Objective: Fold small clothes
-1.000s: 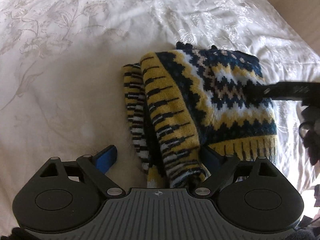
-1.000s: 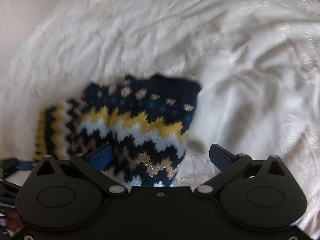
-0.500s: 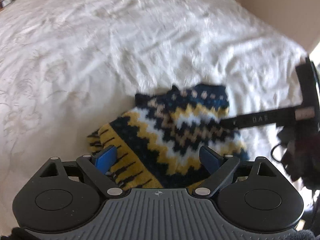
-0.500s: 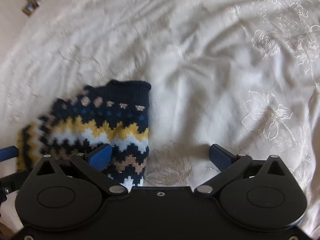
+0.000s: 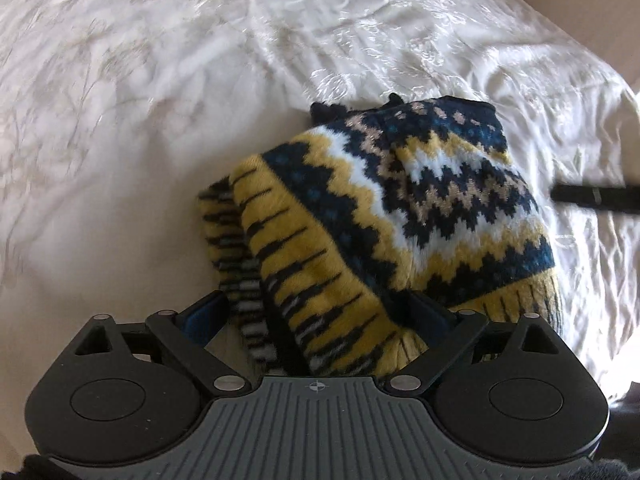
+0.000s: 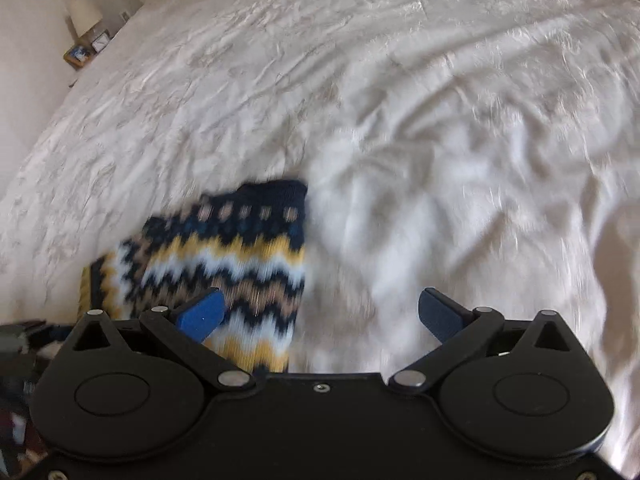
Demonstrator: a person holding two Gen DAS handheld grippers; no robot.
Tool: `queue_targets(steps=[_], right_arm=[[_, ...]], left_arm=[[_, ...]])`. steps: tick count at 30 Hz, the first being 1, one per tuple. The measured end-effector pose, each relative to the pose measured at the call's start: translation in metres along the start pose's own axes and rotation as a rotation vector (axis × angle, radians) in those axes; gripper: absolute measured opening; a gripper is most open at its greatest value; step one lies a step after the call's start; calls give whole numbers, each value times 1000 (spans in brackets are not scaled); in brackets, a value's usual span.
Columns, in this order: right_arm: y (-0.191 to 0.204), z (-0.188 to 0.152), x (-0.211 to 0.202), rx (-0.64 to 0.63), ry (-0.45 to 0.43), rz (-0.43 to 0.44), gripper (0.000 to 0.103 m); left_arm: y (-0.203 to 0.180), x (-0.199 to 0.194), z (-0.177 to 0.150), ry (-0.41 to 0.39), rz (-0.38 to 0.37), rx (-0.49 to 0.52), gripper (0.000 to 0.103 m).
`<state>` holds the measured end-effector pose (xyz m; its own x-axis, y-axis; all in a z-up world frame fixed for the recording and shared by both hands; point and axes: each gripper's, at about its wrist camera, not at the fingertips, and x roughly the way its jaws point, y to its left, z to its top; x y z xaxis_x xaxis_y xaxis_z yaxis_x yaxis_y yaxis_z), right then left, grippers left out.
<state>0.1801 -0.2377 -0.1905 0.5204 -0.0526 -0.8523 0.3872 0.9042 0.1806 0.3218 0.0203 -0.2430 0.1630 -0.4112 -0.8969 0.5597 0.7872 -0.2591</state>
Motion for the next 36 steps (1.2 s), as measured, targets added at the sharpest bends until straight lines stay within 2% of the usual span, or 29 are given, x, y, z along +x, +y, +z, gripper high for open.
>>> queue_targets(steps=[3,6,12,17,21,23,27,32,36], right_arm=[[9,-18,7,-47,61,-35,103],[14,-34,21,-62,110,-56,103],[17,-36,22,-64,95,-75,103],[21,-39,-12,-55,23,-33,103],[27,-51,-13,-96,57,-36,103],[31,-60,-2,-133,102,-65,103],[29,-73,11,-140,148,-59,103],[22,-74,-13,-89,82,-14,103],[17,-74,-46,-46,-4,41,103]], left_arm=[[4,2,-4,-3,-7,-43,98],[1,6,-4,-4,14,-32,103],[2,5,-2,-18,15,-17,102],[-10,-27,-9,-83,34,73,102],[-16,-26,-22,-55,67,124,102],[-11,-16,-31,-33,78,96,102],[-2,-10,-37,-27,67,15,102],[-11,-40,-35,-100,63,-10,102],[-19,-72,-37,-152,-2,-81,100]])
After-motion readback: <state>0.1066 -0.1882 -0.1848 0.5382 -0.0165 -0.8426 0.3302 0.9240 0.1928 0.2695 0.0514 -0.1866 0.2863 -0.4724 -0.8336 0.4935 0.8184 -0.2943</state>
